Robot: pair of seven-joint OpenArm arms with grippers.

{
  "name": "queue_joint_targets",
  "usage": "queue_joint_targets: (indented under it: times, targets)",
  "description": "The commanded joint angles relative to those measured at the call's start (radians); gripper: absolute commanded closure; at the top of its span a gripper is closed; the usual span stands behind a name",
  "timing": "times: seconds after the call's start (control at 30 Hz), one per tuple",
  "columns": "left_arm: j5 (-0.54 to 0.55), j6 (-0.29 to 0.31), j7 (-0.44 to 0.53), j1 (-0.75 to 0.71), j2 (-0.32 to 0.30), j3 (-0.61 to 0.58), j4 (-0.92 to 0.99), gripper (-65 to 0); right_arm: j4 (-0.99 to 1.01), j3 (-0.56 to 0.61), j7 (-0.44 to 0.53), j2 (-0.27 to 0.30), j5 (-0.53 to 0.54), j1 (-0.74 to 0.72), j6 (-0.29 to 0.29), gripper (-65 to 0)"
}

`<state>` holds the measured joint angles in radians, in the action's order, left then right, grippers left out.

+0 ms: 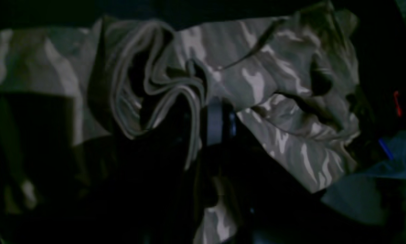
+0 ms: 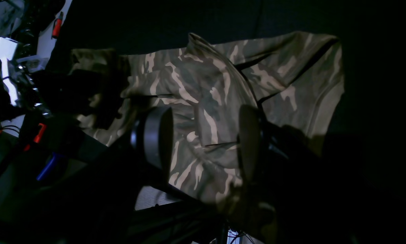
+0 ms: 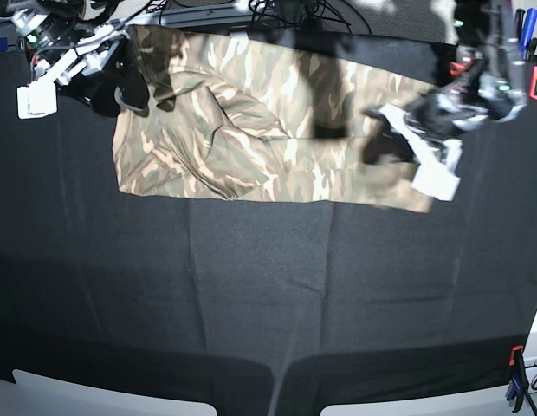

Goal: Layout the t-shirt on the table in an organized manner, then fold the t-shirt properly
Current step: 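Fold the strip's end with the left gripper toward the strip's middle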

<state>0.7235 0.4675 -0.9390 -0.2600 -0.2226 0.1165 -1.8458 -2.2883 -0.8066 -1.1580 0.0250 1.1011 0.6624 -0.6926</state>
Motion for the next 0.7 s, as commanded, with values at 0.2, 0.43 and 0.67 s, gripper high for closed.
queue_joint_targets:
  times: [0.2,0.43,0.67]
  targets:
    - [-0.081,0.003,0.068,0.011,-0.006,-0.167,-0.018,0.0,-0.019,-0.004,0.021,0.006,0.029,0.003,-0.006,-30.3]
    - [-0.151,-0.020,0.127,0.010,-0.005,-0.209,-0.018,0.0,-0.019,-0.004,0.021,0.006,0.029,0.003,-0.006,-30.3]
    - [-0.146,-0.101,0.148,0.010,-0.005,-0.210,-0.018,0.0,-0.019,-0.004,0.021,0.006,0.029,0.003,-0.006,-30.3]
